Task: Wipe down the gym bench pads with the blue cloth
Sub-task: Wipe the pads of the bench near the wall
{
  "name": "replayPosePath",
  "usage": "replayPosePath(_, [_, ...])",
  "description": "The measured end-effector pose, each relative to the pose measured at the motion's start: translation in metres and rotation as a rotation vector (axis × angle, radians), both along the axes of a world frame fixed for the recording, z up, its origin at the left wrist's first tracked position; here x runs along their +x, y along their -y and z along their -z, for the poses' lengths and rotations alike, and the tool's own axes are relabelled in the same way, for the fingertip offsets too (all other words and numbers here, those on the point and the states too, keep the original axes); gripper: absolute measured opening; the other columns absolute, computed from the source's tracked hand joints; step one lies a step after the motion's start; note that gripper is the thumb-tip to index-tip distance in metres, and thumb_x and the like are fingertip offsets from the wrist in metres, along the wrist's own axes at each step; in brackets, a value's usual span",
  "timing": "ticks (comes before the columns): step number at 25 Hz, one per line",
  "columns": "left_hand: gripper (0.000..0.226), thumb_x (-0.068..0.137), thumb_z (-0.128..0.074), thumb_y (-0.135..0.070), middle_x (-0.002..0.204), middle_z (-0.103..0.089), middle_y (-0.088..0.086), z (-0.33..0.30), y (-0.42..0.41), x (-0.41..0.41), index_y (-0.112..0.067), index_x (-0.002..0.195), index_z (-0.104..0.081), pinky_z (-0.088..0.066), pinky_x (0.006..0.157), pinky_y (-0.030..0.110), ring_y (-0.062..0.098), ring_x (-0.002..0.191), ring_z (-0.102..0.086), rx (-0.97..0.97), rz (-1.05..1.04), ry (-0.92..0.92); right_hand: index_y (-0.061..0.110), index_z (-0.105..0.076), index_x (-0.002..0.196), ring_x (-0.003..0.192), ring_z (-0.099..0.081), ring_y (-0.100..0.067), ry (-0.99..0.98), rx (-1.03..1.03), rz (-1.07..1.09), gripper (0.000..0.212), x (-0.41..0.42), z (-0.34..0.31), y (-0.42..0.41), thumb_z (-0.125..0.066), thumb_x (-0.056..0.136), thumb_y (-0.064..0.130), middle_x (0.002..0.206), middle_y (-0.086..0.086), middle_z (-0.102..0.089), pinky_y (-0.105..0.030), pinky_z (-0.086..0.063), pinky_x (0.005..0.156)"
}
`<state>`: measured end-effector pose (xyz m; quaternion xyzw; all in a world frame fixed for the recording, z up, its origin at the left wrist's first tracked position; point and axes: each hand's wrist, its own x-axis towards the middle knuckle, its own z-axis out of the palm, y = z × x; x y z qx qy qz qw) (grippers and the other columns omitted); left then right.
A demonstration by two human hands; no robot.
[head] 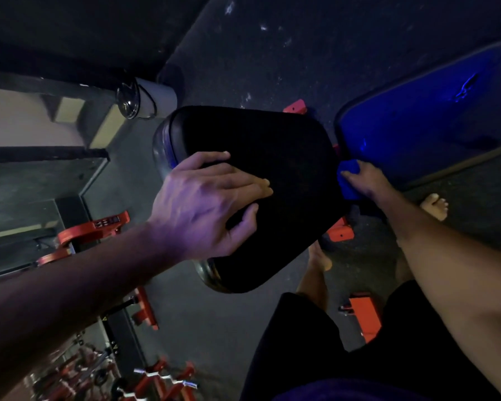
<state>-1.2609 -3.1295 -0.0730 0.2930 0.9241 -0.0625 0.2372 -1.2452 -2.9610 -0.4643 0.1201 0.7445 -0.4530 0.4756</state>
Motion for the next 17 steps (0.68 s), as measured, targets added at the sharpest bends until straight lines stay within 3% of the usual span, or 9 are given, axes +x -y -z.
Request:
replayPosePath(3, [0.038,0.097,-0.046,-0.033,0.123,-0.073,-0.01,0.001,0.002,0.0,-0.024,0.117,-0.078,-0.047,0.107,0.043,0.011,0.107,-0.072,0.018,0.023,-0.008,0.011,-0.054,0.129,0.118,-0.055,-0.041,-0.113,0.017,0.097,0.04,-0.064,-0.01,0.032,-0.052,0.097,0.034,0.13,-0.022,-0.058,-0.041,-0.043,0.098])
replayPosePath(6, [0.039,0.098,-0.045,-0.033,0.123,-0.073,-0.01,0.002,0.005,0.0,-0.023,0.117,-0.078,-0.047,0.107,0.042,0.011,0.107,-0.072,0.042,0.025,0.004,0.017,-0.05,0.136,0.123,-0.053,-0.037,-0.103,-0.012,0.106,0.045,-0.096,-0.008,0.047,-0.049,0.098,0.04,0.137,-0.017,-0.055,-0.039,-0.04,0.102])
replayPosePath(11, [0.039,0.1,-0.043,-0.032,0.123,-0.073,-0.01,0.005,0.011,0.002,-0.023,0.116,-0.078,-0.048,0.106,0.042,0.01,0.109,-0.071,0.118,0.026,-0.046,0.013,-0.043,0.143,0.127,-0.05,-0.041,0.007,-0.014,0.025,0.054,-0.028,-0.014,0.014,-0.049,0.1,0.046,0.142,-0.023,-0.05,-0.035,-0.039,0.102])
replayPosePath(14, [0.037,0.101,-0.044,-0.026,0.121,-0.074,-0.006,0.004,0.018,0.006,-0.017,0.113,-0.078,-0.048,0.105,0.045,0.013,0.111,-0.071,0.284,-0.027,-0.112,0.01,-0.051,0.135,0.123,-0.053,-0.04,-0.051,-0.042,-0.007,0.049,0.012,-0.033,-0.016,-0.053,0.099,0.043,0.135,-0.023,-0.056,-0.037,-0.04,0.099])
replayPosePath(17, [0.042,0.098,-0.046,-0.022,0.137,-0.065,0.003,0.006,0.018,0.011,-0.007,0.131,-0.068,-0.035,0.116,0.055,0.022,0.134,-0.056,0.299,-0.233,-0.331,0.012,-0.059,0.122,0.115,-0.057,-0.037,-0.155,0.003,0.264,0.041,0.021,-0.057,-0.033,-0.057,0.096,0.045,0.124,-0.019,-0.063,-0.037,-0.041,0.092])
